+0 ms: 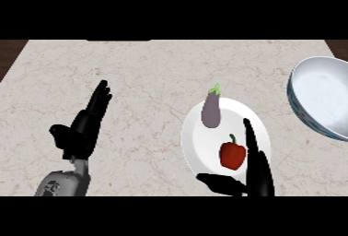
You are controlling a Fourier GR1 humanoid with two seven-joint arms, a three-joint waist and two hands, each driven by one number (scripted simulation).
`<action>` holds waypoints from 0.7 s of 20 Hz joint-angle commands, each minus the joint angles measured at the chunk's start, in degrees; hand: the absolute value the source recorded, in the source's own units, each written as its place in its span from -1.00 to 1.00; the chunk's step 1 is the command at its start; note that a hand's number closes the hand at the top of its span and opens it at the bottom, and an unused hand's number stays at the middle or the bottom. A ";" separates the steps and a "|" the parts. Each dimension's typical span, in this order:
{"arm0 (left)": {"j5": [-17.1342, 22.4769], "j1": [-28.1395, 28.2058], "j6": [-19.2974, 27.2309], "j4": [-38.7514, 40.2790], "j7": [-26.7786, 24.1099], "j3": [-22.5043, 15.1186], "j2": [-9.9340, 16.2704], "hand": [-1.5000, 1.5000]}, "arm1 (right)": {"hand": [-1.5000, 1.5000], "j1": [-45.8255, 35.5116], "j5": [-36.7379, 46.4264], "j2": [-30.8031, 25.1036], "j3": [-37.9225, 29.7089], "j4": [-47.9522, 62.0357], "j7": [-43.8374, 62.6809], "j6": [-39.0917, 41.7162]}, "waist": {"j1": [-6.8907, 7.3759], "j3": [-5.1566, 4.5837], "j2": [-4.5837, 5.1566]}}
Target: Pick the bell pepper from the plate and place it in the bowl
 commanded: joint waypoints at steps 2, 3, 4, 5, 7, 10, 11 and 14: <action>0.34 1.01 -0.84 -1.52 -0.35 0.76 0.04 0.00 | -1.00 -3.68 2.95 -1.36 -4.07 5.76 2.76 1.02 | 0.11 -0.02 0.01; -0.31 1.50 -0.79 0.80 -2.45 0.61 -0.13 0.00 | -1.00 -0.75 4.60 -2.00 -2.64 7.18 1.08 -0.42 | -0.01 -0.02 0.03; -0.42 0.55 -0.43 -0.40 0.46 0.21 -0.79 0.00 | -1.00 -4.08 3.37 -0.80 -4.57 10.79 0.47 -0.42 | 0.08 0.00 0.03; -2.28 -0.35 0.50 2.50 -1.78 -0.49 -1.77 0.00 | -1.00 -3.04 3.64 -3.82 -4.79 1.91 5.71 4.61 | -0.17 -0.02 0.00; -0.76 -1.19 -0.86 2.96 -2.12 1.83 -0.80 0.00 | -1.00 2.48 3.74 -3.83 -1.73 4.18 0.50 2.38 | -0.20 -0.01 0.00; -1.01 -2.55 -1.64 3.59 -1.34 2.87 -0.66 0.00 | -1.00 -3.58 0.53 -0.91 -4.30 9.64 -1.22 3.11 | -0.07 0.00 0.02; -0.34 -0.32 -2.43 2.72 -2.82 2.98 -0.98 0.00 | -1.00 -3.04 3.39 0.05 -2.27 6.95 2.41 3.33 | -0.05 -0.01 0.00; -1.99 -0.58 -0.86 0.86 0.29 0.97 -1.58 0.00 | 1.00 -9.15 4.00 -1.44 -1.54 14.47 -1.81 6.12 | 0.32 0.00 0.07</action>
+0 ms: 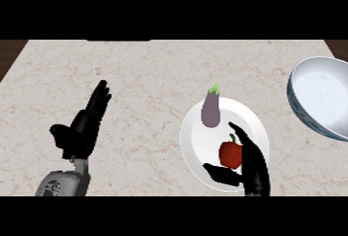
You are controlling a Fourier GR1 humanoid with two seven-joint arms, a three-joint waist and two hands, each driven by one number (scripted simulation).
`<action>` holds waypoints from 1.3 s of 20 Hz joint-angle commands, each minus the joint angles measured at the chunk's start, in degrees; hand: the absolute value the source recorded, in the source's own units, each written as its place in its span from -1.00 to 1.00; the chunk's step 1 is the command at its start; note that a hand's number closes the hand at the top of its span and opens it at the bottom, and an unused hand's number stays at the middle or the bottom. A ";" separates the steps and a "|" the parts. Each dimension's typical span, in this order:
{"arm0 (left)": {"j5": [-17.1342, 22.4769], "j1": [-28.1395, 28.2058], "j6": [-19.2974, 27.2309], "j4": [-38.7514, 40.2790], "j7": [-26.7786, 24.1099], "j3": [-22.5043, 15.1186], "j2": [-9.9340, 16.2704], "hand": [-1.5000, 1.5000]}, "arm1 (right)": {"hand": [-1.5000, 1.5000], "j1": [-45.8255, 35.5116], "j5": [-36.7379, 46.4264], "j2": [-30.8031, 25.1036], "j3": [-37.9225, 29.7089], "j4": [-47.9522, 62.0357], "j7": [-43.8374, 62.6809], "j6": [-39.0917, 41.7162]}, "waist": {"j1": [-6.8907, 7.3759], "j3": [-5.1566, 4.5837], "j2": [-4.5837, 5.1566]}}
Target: Pick the bell pepper from the plate and place it in the bowl
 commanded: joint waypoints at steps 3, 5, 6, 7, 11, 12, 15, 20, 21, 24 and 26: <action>-2.07 0.51 2.59 -3.31 2.34 -1.40 -1.81 0.00 | 1.00 -0.11 1.26 -3.03 2.74 6.07 -7.42 2.56 | 0.17 0.09 0.01; 0.02 0.43 -0.85 -0.79 0.49 -0.39 -0.57 0.00 | 1.00 -2.08 2.20 -2.81 3.33 7.25 -7.34 3.95 | 0.15 0.08 0.06; -2.82 -0.17 1.59 -0.20 0.35 -2.13 -2.42 0.00 | 1.00 -0.36 2.14 -2.98 3.41 3.15 -6.90 4.17 | -0.09 0.07 0.03; -2.19 -0.65 1.02 -0.73 0.91 -1.33 -1.99 0.00 | 1.00 -0.03 2.35 -0.45 4.51 3.48 -6.10 3.14 | -0.07 0.07 0.04; -1.37 -1.79 -0.79 3.72 -2.72 1.26 -0.73 0.00 | 1.00 -4.96 -0.20 0.84 1.06 7.21 -8.10 4.29 | 0.01 0.07 0.09; 0.26 -1.77 -1.91 1.89 -1.12 2.94 0.63 0.00 | 1.00 0.83 3.43 1.24 7.88 4.66 -7.11 -1.78 | -0.05 0.07 0.04; -0.30 0.30 -1.66 0.21 -0.41 0.76 -0.34 0.00 | 1.00 -0.17 -7.53 -6.39 3.89 -8.56 -11.40 12.94 | 0.00 0.07 -0.18; -2.51 1.48 0.37 0.58 -1.79 -0.39 -1.61 0.00 | 1.00 4.21 -16.99 -11.97 2.16 -18.78 -21.83 17.65 | -0.52 0.10 -0.16; -0.67 0.31 -0.76 0.75 -1.15 1.53 -0.50 0.00 | 1.00 4.18 -17.34 -11.69 2.34 -21.18 -22.82 17.42 | -0.57 0.09 -0.15; -1.40 0.91 -0.11 1.80 -2.16 1.17 -1.17 0.00 | 1.00 6.19 -18.18 -13.56 -0.45 -30.03 -24.08 16.75 | -0.92 0.06 -0.17; -1.56 1.68 -0.03 -0.65 -0.46 -0.25 -2.01 0.00 | 1.00 6.74 -17.24 -15.95 -2.98 -34.47 -24.91 16.78 | -0.81 0.07 -0.25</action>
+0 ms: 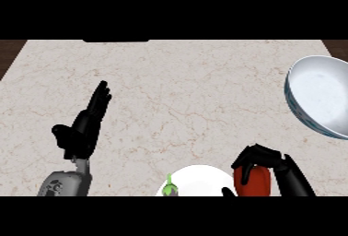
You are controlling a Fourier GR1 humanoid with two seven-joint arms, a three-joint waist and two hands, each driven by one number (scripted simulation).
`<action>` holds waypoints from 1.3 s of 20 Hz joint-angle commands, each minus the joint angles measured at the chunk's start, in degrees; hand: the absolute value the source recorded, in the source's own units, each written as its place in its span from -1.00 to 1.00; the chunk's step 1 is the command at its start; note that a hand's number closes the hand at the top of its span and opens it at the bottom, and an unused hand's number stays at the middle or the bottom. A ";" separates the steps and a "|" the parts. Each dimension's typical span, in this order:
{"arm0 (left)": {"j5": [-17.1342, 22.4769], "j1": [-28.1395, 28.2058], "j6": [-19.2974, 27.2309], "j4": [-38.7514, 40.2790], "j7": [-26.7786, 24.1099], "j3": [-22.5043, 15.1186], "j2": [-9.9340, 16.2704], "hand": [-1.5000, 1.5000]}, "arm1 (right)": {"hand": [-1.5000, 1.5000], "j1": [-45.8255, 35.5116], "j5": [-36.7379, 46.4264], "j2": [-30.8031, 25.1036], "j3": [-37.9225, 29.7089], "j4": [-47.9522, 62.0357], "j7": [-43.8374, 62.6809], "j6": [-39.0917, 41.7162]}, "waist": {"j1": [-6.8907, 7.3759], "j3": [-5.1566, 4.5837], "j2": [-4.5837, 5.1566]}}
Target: Pick the bell pepper from the plate and place it in the bowl
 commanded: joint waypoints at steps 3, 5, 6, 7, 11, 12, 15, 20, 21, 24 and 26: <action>-0.58 0.18 0.77 -0.77 0.58 0.15 -0.21 0.00 | 1.00 0.11 2.06 -3.22 -4.65 -16.86 2.70 0.08 | -0.11 -0.02 0.04; -0.24 1.63 -0.44 -3.11 1.60 -0.55 0.31 0.00 | 1.00 -4.33 4.44 -3.22 -6.50 -19.07 9.93 1.66 | 0.58 -0.04 0.14; 1.79 -0.16 -2.26 -0.27 0.20 1.95 1.77 0.00 | 1.00 -0.69 6.87 -4.25 -4.41 -25.10 14.05 2.73 | 0.07 -0.08 0.10; -0.31 2.24 -0.68 -0.77 -0.83 -1.07 -0.64 0.00 | 1.00 -6.15 6.64 -4.51 -7.72 -23.09 16.07 3.52 | 0.53 -0.08 0.18; -0.60 2.22 -0.06 -1.28 -0.45 -0.72 -0.72 0.00 | 1.00 -13.33 5.41 -6.79 -10.48 -26.60 29.19 7.49 | 0.51 -0.11 0.09; 0.28 0.95 -1.11 0.87 -2.57 1.14 0.65 0.00 | 1.00 -17.53 -0.50 -9.30 -17.91 -24.95 29.79 9.01 | 0.39 -0.15 0.19; -0.21 0.19 -1.00 -0.18 0.08 -0.70 -0.60 0.00 | 1.00 -27.12 1.15 -8.73 -17.33 -23.22 39.23 10.66 | 0.68 -0.13 0.10; 0.77 -0.60 -2.18 1.20 -1.59 1.50 0.75 0.00 | 1.00 -41.43 -5.35 -10.92 -26.14 -11.02 42.57 14.09 | 0.87 -0.06 0.23; 0.30 2.47 -1.63 -3.28 0.98 0.04 0.40 0.00 | 1.00 -44.85 -5.28 -13.04 -26.49 -10.70 47.05 15.90 | 1.13 -0.07 0.09; -1.57 0.70 -0.77 1.36 -1.96 -0.69 -0.96 0.00 | 1.00 -44.39 -5.68 -11.65 -28.01 -5.76 43.96 14.90 | 0.81 -0.03 0.24; -1.34 -0.93 0.26 1.14 -0.43 0.22 -1.34 0.00 | 1.00 -43.73 -5.02 -13.41 -30.53 -0.30 37.60 15.14 | 0.83 -0.01 0.31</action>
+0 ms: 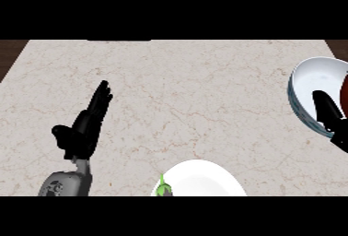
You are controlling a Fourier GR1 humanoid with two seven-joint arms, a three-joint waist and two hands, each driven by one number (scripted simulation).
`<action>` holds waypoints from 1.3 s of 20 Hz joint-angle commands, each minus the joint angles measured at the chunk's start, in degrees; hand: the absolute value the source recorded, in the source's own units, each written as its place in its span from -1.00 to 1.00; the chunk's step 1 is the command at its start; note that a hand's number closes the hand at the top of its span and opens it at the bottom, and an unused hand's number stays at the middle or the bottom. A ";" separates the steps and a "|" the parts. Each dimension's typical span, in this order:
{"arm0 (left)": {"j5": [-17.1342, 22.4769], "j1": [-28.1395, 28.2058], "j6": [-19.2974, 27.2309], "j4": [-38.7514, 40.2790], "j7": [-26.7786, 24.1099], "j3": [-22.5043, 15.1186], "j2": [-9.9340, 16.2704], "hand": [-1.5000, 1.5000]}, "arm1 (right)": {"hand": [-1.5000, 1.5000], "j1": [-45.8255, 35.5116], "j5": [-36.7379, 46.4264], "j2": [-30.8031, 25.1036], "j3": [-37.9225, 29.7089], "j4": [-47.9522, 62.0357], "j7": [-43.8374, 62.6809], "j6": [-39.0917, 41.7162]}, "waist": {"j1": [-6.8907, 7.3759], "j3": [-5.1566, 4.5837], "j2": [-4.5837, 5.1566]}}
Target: Pick the bell pepper from the plate and place it in the bowl
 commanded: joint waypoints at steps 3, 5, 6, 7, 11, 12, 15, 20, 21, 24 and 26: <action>-0.64 2.60 -0.25 -1.71 -0.26 -1.39 -0.51 0.00 | 1.00 -0.90 4.57 -6.18 -1.81 9.06 -4.30 3.94 | 0.29 0.04 0.07; 0.84 -1.26 -1.43 3.75 -3.32 1.34 0.44 0.00 | 1.00 -1.42 8.94 -6.80 -0.51 16.59 -9.81 2.48 | 0.51 0.02 0.42; 0.70 -1.23 -0.89 2.36 -1.49 0.91 0.02 0.00 | 1.00 -0.22 9.15 -9.58 -1.58 17.83 -11.92 4.32 | 0.44 0.05 0.39; -0.92 -2.20 0.54 2.69 -0.59 -0.03 -0.73 0.00 | 1.00 2.02 11.54 -9.67 -0.20 19.00 -14.90 3.57 | 0.34 0.08 0.43; -0.72 -0.85 -0.23 2.29 -1.79 0.52 0.02 0.00 | 1.00 0.92 14.45 -9.81 -3.39 29.07 -22.21 -0.62 | 0.47 0.06 0.26; 0.43 -0.37 -1.26 -0.81 0.43 1.43 1.53 0.00 | 1.00 5.74 14.95 -10.65 -4.89 30.90 -27.65 -2.23 | 0.50 0.11 0.27; 0.31 -1.07 -0.96 -0.40 0.98 1.70 1.18 0.00 | 1.00 3.92 15.57 -9.32 -5.92 36.78 -30.58 -4.49 | 0.25 0.08 0.15; -0.11 -1.44 -0.16 1.71 0.11 0.68 -0.94 0.00 | 1.00 3.64 17.92 -11.06 -7.90 50.28 -42.26 -8.98 | 0.24 0.08 0.24; 0.21 0.07 -0.83 0.26 0.42 0.78 -0.18 0.00 | 1.00 4.50 15.70 -13.59 -11.21 54.07 -46.42 -8.66 | 0.36 0.11 0.29; -0.41 -2.92 -0.86 3.97 -1.75 1.57 -0.03 0.00 | 1.00 4.82 19.84 -10.13 -7.29 57.77 -46.29 -11.13 | 0.17 0.07 0.28; 0.14 -0.19 -2.06 0.83 -1.27 0.49 0.18 0.00 | 1.00 0.74 15.09 -13.31 -9.71 66.90 -50.40 -5.00 | 1.12 0.11 0.46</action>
